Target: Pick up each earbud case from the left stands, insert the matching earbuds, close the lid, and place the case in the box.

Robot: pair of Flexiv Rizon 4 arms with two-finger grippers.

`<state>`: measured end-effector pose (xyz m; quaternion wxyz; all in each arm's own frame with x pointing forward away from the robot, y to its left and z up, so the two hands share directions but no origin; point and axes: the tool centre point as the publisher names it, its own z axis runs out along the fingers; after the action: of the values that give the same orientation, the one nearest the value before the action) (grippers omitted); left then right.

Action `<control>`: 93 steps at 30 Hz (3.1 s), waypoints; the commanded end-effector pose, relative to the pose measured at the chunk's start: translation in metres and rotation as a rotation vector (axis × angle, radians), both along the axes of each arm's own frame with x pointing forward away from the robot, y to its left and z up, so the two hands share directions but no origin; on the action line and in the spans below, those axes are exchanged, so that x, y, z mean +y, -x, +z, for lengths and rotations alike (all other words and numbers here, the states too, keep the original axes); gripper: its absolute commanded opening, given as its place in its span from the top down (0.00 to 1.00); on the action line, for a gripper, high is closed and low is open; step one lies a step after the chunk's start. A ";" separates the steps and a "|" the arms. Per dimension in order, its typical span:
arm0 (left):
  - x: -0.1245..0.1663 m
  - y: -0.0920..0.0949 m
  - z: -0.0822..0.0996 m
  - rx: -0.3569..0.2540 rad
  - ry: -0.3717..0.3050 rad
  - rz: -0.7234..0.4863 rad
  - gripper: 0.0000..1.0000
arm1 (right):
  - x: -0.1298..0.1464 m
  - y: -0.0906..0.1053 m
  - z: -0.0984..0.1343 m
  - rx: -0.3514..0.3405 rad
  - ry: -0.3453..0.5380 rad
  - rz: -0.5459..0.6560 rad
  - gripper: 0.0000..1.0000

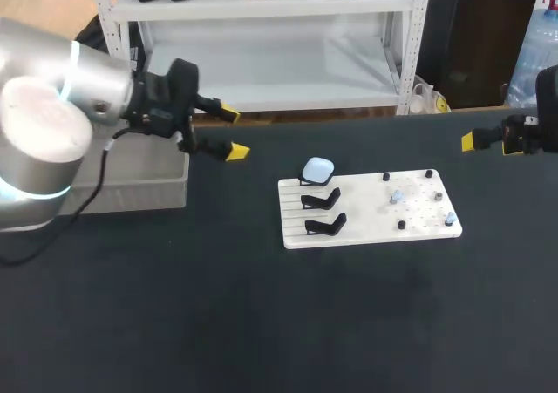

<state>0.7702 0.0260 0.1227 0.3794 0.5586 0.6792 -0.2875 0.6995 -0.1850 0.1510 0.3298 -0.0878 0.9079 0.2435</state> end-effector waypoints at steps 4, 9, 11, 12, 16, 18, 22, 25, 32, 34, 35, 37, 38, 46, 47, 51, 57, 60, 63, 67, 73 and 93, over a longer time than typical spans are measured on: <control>-0.036 -0.018 -0.034 0.100 0.020 -0.158 0.00 | -0.001 -0.001 -0.001 0.000 -0.003 0.004 0.00; -0.054 -0.017 -0.050 0.116 0.023 -0.204 0.00 | -0.001 -0.001 -0.001 0.000 -0.003 0.004 0.00; -0.062 -0.017 -0.057 0.114 0.026 -0.220 0.00 | -0.001 -0.001 -0.001 0.000 -0.003 0.004 0.00; -0.064 -0.017 -0.058 0.113 0.027 -0.223 0.00 | -0.001 -0.001 -0.001 0.000 -0.003 0.004 0.00; -0.074 -0.016 -0.066 0.104 0.034 -0.250 0.00 | -0.001 -0.001 -0.001 0.000 -0.003 0.004 0.00; -0.077 -0.015 -0.068 0.108 0.038 -0.258 0.02 | -0.001 -0.001 -0.001 0.000 -0.003 0.004 0.00; -0.081 -0.011 -0.073 0.114 0.040 -0.272 0.09 | -0.001 -0.001 -0.001 0.000 -0.003 0.004 0.00; -0.084 -0.006 -0.077 0.116 0.037 -0.283 0.18 | -0.001 -0.001 -0.001 0.000 -0.003 0.004 0.00; -0.089 -0.005 -0.084 0.113 0.035 -0.283 0.36 | -0.001 -0.001 -0.001 0.000 -0.003 0.004 0.00; -0.090 -0.007 -0.085 0.109 0.035 -0.275 0.40 | -0.001 -0.001 -0.001 0.000 -0.003 0.004 0.00; -0.091 -0.007 -0.086 0.106 0.036 -0.273 0.47 | -0.001 -0.001 -0.001 0.000 -0.003 0.004 0.00; -0.093 -0.008 -0.086 0.101 0.037 -0.265 0.51 | -0.001 -0.001 -0.001 0.000 -0.003 0.004 0.00; -0.093 -0.009 -0.087 0.100 0.038 -0.262 0.51 | -0.001 -0.001 -0.001 0.000 -0.003 0.004 0.00; -0.100 -0.009 -0.095 0.081 0.034 -0.250 0.42 | -0.001 -0.001 -0.001 0.000 -0.003 0.004 0.00; -0.101 -0.009 -0.096 0.082 0.034 -0.249 0.45 | -0.001 -0.001 -0.001 0.000 -0.003 0.004 0.00; -0.104 -0.012 -0.097 0.083 0.038 -0.242 0.49 | -0.001 -0.001 -0.001 0.000 -0.003 0.004 0.00; -0.106 -0.012 -0.099 0.088 0.045 -0.234 0.52 | -0.001 -0.001 -0.001 0.000 -0.003 0.004 0.00; -0.108 -0.011 -0.100 0.089 0.049 -0.234 0.53 | -0.001 -0.001 -0.001 0.000 -0.003 0.004 0.00; -0.110 -0.012 -0.099 0.090 0.058 -0.230 0.53 | -0.001 -0.001 -0.001 0.000 -0.003 0.004 0.00; -0.112 -0.014 -0.099 0.090 0.063 -0.227 0.54 | -0.001 -0.001 -0.001 0.000 -0.003 0.004 0.00; -0.115 -0.014 -0.102 0.091 0.065 -0.225 0.53 | -0.001 -0.001 -0.001 0.000 -0.003 0.004 0.00; -0.118 -0.013 -0.103 0.099 0.074 -0.221 0.70 | -0.001 -0.001 -0.001 0.000 -0.003 0.004 0.00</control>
<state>0.7832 -0.0920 0.0212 0.3315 0.6009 0.6210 -0.3787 0.6995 -0.1850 0.1510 0.3297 -0.0878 0.9079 0.2435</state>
